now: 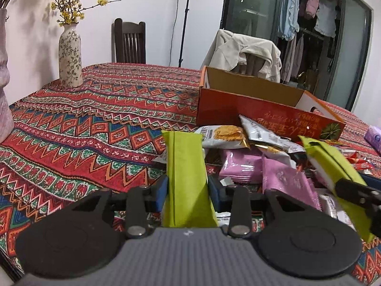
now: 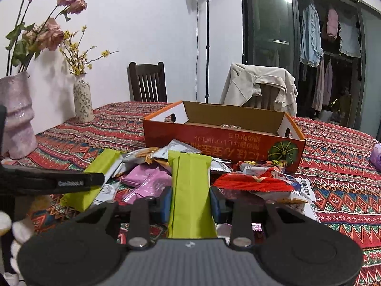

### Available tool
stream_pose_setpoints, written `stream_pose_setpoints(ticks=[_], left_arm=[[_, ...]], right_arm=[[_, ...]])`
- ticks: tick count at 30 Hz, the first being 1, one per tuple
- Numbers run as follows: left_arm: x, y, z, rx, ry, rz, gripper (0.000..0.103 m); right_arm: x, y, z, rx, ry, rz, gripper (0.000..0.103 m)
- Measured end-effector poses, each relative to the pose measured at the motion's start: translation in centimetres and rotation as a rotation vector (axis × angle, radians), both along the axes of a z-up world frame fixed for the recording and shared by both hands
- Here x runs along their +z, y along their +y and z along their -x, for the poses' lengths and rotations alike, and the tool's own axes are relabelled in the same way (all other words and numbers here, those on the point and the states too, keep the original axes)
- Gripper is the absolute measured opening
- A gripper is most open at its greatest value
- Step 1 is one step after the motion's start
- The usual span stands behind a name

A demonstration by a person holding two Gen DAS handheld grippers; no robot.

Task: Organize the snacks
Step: 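Lift the lime-green bar with the right tool and carry it over the box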

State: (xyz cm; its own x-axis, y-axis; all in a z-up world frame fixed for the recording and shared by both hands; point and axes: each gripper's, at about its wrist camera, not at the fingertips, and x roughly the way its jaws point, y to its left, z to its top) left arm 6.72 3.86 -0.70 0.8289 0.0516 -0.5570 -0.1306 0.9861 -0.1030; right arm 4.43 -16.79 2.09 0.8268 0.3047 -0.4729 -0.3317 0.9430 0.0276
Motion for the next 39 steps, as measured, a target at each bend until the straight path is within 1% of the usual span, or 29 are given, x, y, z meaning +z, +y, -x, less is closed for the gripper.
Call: stream_pose_setpoints(ticks=[3,6,9,16,24,30,34,39], left_arm=[[-0.1,0.1,-0.6,0.003,0.016,-0.002,0.042],[-0.5,0.2,-1.2,0.01,0.035,0.004,0.041],[-0.5,0.2,-0.9,0.007,0.019,0.001,0.037],[0.2,0.2,0.0,-0.008,-0.015,-0.001,0.036],[2.8,-0.5,0.6,-0.028,-0.089,-0.02,0.036],[5.3,-1.5,-0.3,-0.052,-0.148,-0.051,0.036],[7.0,-2.4,-1.7,-0.065,-0.188,-0.063,0.036],[8.9,-3.6,-4.4,-0.077,-0.216,-0.063,0.036]], right_arm=[[0.1,-0.1,0.1,-0.004,-0.002,-0.003,0.032],[0.0,-0.1,0.2,-0.004,-0.003,-0.006,0.032],[0.0,-0.1,0.3,-0.001,-0.006,-0.01,0.032],[0.5,-0.1,0.6,0.006,-0.029,-0.02,0.032],[1.7,-0.3,0.6,0.003,-0.065,-0.031,0.032],[3.5,-0.7,-0.5,-0.004,-0.119,-0.036,0.032],[5.2,-1.1,-2.2,-0.02,-0.157,-0.039,0.032],[7.0,-2.0,-5.5,-0.051,-0.176,-0.047,0.032]])
